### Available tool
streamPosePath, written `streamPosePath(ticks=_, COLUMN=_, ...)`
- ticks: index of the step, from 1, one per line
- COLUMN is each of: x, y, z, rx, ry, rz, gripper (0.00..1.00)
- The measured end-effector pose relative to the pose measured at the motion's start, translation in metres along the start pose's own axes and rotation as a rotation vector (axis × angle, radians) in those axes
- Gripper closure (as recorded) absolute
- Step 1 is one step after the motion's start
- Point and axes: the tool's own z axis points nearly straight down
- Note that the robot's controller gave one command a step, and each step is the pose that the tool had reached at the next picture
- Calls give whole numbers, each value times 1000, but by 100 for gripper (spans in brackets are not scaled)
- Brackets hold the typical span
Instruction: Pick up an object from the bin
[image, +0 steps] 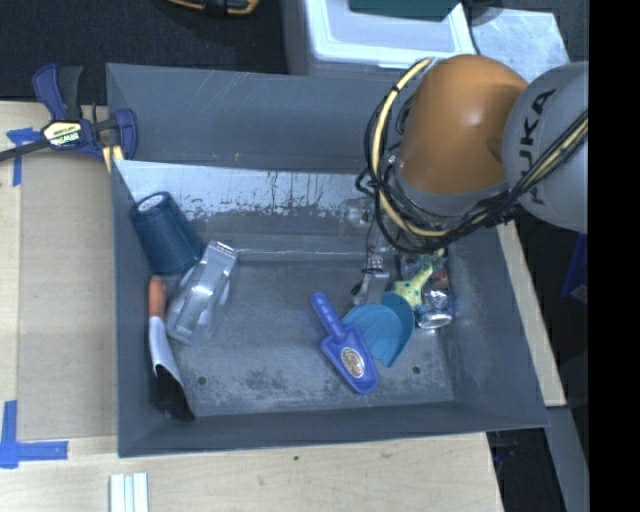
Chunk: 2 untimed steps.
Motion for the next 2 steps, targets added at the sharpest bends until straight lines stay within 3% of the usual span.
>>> streamPosePath(ticks=1, x=0, y=0, z=0, rx=0, ry=0, rz=0, gripper=0)
streamPosePath(ticks=2, x=-7, y=43, z=76, rx=-1, ry=2, rz=174, gripper=0)
